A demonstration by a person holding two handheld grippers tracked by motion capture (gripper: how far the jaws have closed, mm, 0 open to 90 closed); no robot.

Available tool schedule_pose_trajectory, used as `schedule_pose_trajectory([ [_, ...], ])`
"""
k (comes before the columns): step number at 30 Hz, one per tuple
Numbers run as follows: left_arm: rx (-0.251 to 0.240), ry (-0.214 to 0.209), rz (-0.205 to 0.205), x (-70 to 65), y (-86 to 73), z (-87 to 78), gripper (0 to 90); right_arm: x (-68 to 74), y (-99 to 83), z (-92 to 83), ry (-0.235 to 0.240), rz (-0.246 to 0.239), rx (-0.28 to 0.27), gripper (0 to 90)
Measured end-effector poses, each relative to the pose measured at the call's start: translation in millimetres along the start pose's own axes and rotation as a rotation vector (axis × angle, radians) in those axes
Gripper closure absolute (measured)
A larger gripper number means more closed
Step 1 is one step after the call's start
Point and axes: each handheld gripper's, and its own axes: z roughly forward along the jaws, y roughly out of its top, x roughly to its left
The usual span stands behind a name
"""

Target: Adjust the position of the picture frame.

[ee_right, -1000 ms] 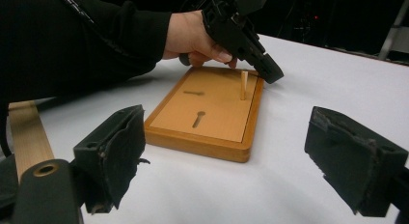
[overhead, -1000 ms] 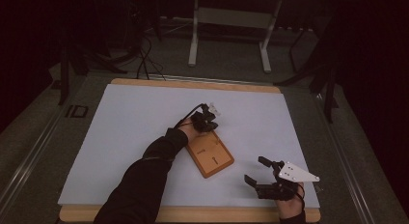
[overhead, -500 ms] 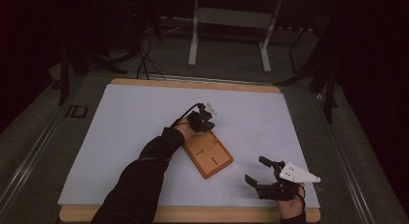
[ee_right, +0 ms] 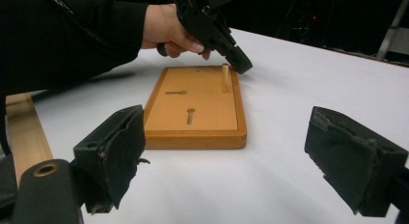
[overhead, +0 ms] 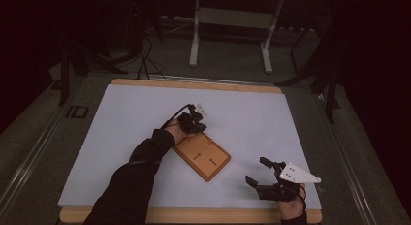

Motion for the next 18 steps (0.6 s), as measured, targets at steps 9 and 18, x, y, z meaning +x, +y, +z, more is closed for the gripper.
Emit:
schedule_pose_trajectory([
  [9,-0.001,0.001,-0.028,2.5,-22.6,-18.2,90.0,0.2,0.1,0.1,0.001,0.002,-0.001,14.0],
  [18,-0.01,-0.004,-0.046,1.8,-41.6,-36.8,90.0,1.2,-0.1,2.5,0.001,-0.002,0.005,14.0],
])
